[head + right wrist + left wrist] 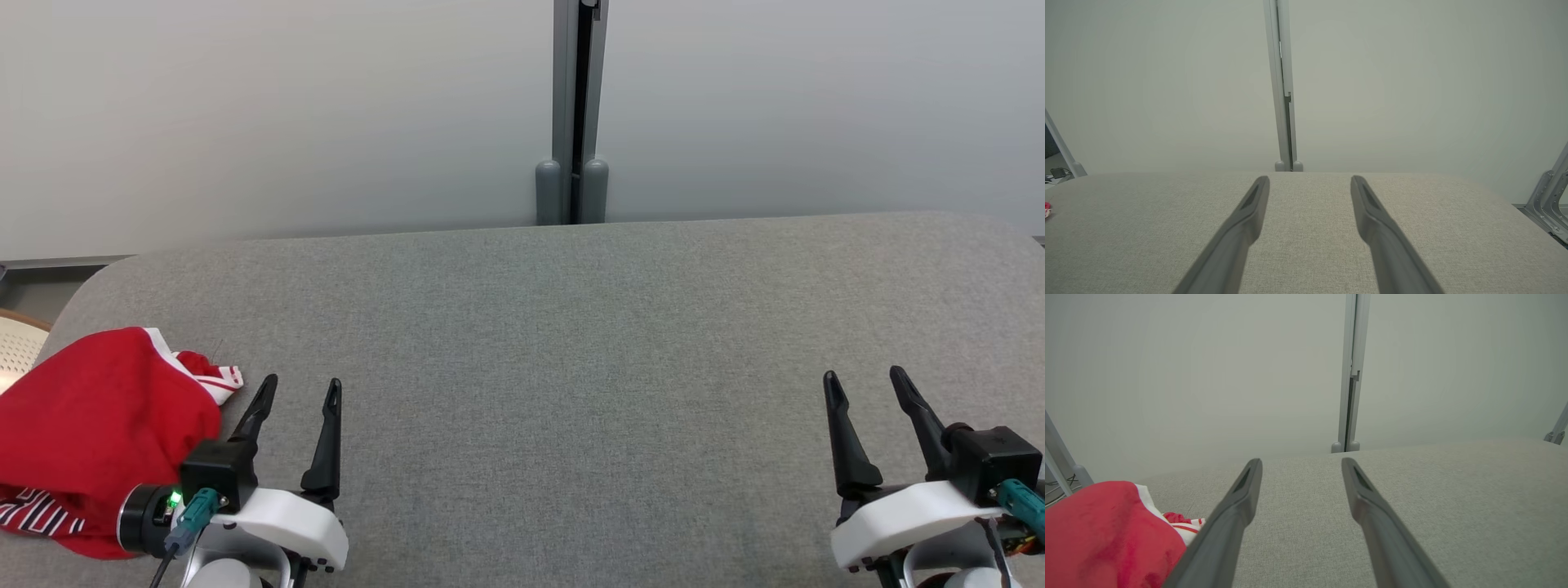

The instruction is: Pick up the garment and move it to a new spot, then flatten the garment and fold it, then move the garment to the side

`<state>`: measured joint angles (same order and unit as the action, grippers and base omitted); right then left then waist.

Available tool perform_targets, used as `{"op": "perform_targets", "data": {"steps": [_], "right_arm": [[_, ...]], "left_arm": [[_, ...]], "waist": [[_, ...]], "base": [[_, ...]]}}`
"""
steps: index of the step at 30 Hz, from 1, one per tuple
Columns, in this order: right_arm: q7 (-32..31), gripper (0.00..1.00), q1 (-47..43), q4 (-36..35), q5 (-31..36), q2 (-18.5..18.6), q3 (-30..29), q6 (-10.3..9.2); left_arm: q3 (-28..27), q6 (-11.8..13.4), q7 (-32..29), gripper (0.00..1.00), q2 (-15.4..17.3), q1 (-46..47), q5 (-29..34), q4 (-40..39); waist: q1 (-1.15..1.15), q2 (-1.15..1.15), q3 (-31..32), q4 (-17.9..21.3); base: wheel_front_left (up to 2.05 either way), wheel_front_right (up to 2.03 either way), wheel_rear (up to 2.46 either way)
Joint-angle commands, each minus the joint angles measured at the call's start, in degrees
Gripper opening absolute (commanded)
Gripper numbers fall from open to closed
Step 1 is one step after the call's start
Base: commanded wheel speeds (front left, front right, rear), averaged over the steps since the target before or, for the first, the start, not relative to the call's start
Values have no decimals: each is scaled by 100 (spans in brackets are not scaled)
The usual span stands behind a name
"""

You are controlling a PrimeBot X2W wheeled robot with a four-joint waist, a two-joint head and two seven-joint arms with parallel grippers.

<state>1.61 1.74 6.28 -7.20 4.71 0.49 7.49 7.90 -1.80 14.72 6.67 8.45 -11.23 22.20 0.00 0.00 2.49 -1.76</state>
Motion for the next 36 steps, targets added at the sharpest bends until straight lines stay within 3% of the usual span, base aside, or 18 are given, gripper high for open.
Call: {"op": "perform_targets", "data": {"steps": [1,22,28,36], "right_arm": [[31,100,-8,0,-44,-5,-32,0],[-17,100,5,-29,-78,16,-93,0],[-53,100,-11,-137,-72,22,-90,0],[-82,100,-1,-247,-132,15,-94,0]], "left_arm": [[-32,3,2,100,11,81,-77,24],[9,84,-44,100,22,171,-247,118],[1,111,-50,100,52,293,-294,121],[-70,176,-16,100,101,377,-360,98]], "waist": [[0,0,-3,5],[0,0,-37,-91],[0,0,-84,-406],[0,0,-146,-1155]], "base": [[0,0,0],[0,0,0],[0,0,0],[0,0,0]]}}
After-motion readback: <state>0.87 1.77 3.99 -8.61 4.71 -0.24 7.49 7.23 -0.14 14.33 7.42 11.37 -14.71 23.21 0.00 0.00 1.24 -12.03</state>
